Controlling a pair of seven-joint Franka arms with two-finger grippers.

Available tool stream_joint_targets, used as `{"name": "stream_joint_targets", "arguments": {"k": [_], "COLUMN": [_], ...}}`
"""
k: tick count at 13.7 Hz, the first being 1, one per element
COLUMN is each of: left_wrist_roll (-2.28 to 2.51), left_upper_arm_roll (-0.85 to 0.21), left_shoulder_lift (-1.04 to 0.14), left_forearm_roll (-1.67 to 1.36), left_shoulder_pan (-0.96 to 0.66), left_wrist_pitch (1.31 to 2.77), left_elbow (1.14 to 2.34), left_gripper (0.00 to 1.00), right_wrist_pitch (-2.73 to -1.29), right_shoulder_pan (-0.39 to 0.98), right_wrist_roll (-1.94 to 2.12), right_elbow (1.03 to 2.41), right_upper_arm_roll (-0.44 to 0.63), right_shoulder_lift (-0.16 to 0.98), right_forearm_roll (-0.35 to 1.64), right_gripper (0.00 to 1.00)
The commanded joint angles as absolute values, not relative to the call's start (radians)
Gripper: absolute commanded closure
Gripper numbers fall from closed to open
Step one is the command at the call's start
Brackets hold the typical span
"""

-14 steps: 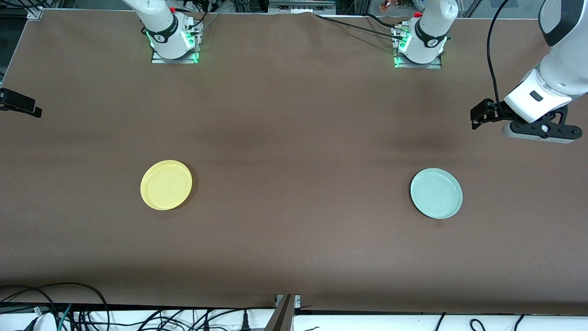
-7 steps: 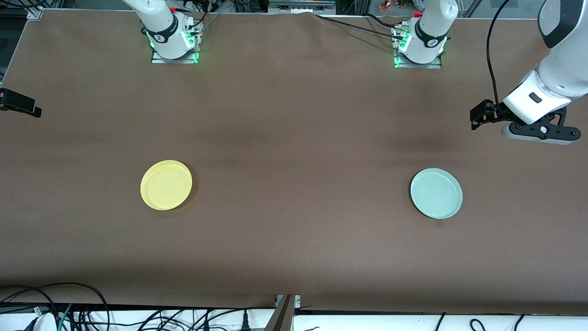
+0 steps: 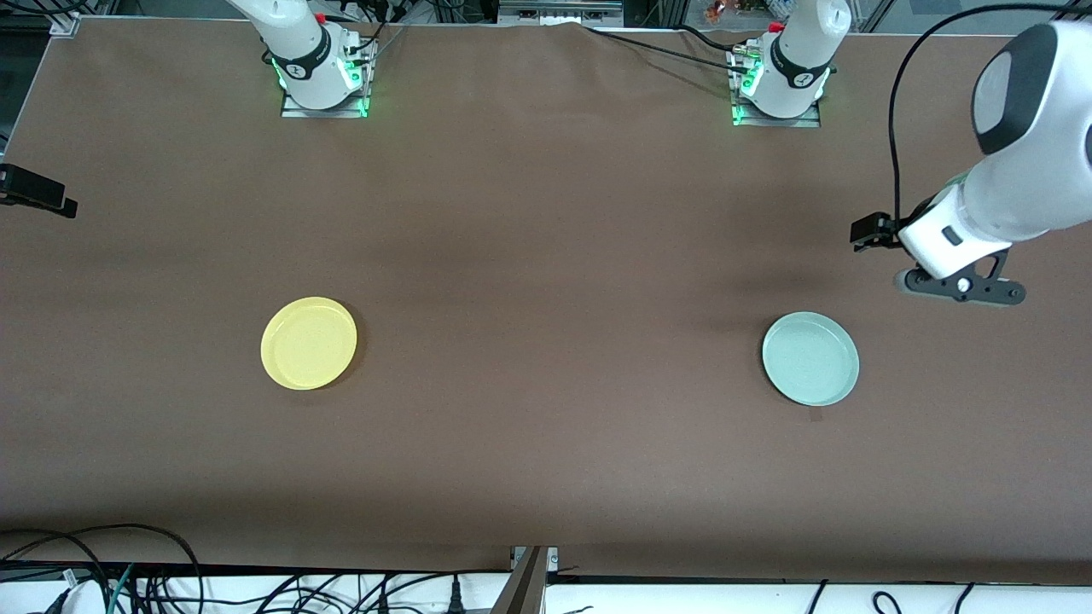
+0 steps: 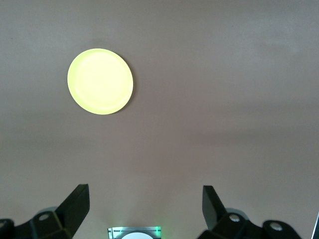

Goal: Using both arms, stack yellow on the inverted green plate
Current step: 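Move the left gripper down to the green plate's rim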

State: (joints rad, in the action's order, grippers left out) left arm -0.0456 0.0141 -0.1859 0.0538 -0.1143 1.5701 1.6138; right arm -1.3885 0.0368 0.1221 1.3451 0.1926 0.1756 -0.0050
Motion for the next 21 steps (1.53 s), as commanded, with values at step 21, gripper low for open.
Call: {"name": "stream_joint_targets", "arguments": {"k": [21], "left_wrist_roll": [-0.959], "left_upper_arm_roll": [0.006], "left_shoulder_lift": [-0.756], "left_forearm_roll": [-0.018], "left_shoulder_pan": [0.06], "left_wrist_pitch": [2.206], "left_elbow": [1.552], "left_gripper": [0.0], "right_wrist_pitch": [-1.376], "right_shoulder_pan": [0.012], "right_wrist_roll": [0.114], "right_elbow": [1.331], "right_upper_arm_roll": [0.19], "right_shoulder_lift": [0.181], "right_forearm_roll": [-0.003], "right_gripper": [0.0]}}
